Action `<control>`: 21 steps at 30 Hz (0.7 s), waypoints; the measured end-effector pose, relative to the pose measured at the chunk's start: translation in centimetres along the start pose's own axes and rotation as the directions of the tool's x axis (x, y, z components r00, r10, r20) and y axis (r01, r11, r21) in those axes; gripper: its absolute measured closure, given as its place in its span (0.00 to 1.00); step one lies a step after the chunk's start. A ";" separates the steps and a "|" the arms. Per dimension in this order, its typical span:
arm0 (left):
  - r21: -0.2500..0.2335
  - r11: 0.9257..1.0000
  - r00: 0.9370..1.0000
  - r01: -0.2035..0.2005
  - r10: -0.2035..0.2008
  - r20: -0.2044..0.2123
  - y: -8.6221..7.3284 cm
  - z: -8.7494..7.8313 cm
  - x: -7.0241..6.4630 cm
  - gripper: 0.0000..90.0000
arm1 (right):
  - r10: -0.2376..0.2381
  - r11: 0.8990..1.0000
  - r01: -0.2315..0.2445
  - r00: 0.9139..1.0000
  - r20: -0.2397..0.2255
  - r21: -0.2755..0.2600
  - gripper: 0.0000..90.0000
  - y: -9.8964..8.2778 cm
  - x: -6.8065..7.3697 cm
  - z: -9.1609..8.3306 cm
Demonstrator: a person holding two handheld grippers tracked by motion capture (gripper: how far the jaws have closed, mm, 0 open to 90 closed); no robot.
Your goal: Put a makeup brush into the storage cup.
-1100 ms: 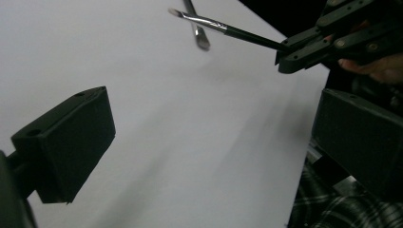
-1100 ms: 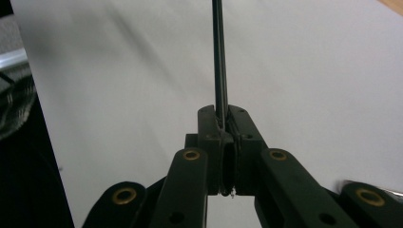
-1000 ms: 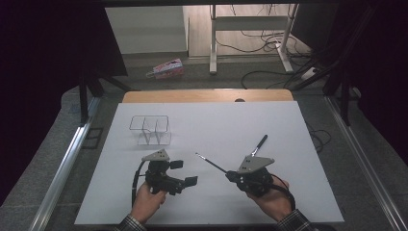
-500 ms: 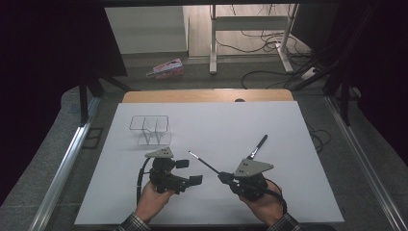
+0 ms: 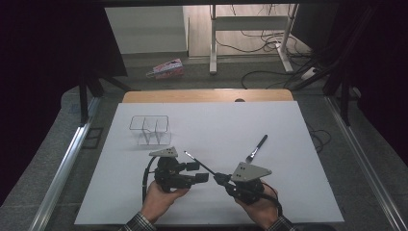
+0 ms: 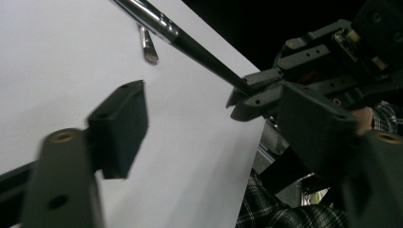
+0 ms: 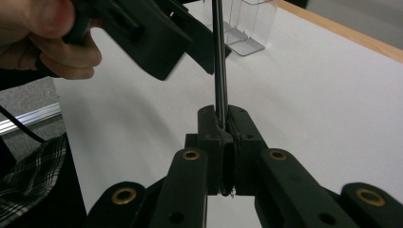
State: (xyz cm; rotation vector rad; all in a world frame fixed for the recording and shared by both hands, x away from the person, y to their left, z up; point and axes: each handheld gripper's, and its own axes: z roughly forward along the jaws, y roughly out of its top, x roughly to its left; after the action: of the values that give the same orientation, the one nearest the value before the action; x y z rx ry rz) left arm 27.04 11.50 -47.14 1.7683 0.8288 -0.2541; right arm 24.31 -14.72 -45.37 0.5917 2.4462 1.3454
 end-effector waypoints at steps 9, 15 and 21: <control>-0.028 0.999 0.999 0.027 -0.026 0.030 0.0 -0.2 0.3 0.61 | 0.004 1.000 -0.004 1.000 -0.019 -0.019 0.94 0.0 0.3 0.2; -0.040 0.999 0.999 0.030 -0.029 0.044 -0.1 -0.3 0.2 0.76 | 0.002 1.000 -0.003 0.999 -0.032 -0.016 0.94 -0.1 0.5 0.5; -0.060 0.998 0.995 0.027 -0.021 0.101 0.0 -0.4 -0.3 0.95 | 0.019 1.000 -0.018 0.999 -0.031 0.012 0.90 -0.3 0.4 1.1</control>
State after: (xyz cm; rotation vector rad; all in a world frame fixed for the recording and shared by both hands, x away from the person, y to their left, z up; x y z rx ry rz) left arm 26.76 11.70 -46.84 1.6751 0.7778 -0.3274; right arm 24.38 -13.88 -46.19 0.6019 2.4810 1.3580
